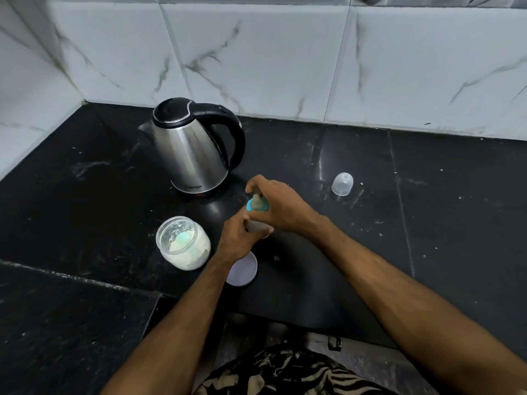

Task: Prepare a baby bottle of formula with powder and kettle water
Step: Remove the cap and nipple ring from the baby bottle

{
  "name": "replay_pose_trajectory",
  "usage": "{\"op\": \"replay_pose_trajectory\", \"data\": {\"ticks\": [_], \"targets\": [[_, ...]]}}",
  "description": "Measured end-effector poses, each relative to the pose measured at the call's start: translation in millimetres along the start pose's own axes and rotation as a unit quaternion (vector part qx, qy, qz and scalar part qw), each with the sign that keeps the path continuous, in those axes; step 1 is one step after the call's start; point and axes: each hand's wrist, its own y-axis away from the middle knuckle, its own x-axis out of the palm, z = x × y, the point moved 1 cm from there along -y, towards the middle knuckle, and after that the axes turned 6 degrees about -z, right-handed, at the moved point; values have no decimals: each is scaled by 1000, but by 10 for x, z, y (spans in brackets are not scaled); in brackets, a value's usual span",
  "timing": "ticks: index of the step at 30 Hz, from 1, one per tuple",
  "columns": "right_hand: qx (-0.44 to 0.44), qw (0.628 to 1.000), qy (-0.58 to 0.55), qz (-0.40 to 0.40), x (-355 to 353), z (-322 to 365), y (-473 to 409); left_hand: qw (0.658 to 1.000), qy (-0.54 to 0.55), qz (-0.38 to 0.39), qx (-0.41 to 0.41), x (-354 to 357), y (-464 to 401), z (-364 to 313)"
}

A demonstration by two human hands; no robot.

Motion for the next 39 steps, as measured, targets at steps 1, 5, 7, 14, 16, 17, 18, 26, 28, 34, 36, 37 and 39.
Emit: {"op": "replay_pose_trajectory", "data": {"ticks": [1,5,7,14,16,17,18,26,28,34,36,37,39], "targets": [[4,1000,-10,2,-10,-3,1,1000,5,1,2,2,-1,-1],[111,993,11,-48,140,-17,108,1000,-18,-13,11,14,22,-35],[146,984,96,-44,228,3,151,999,-22,-20,12,27,25,-20],[67,988,137,-28,207,-66,116,1000,4,-11,-1,6,26,-58],[36,990,134,-5,165,-103,101,1000,18,-5,6,-5,31,-56],[21,991,129,14,135,-123,81,1000,22,0,7,-12,30,-63],[4,993,116,39,100,-142,56,1000,25,6,6,-22,31,-66],[-5,973,118,199,-179,-113,-154,998,42,35,-6,-52,11,-36],[25,976,177,124,-167,-35,-115,999,30,38,6,-46,4,-44],[35,975,210,61,-74,120,-85,999,15,36,1,-20,-27,20],[13,977,166,132,-157,125,-102,999,20,37,10,-25,-15,12],[7,976,136,169,-204,121,-111,999,29,37,10,-26,-11,4],[8,975,88,202,-263,110,-108,999,34,40,10,-29,-8,3]]}}
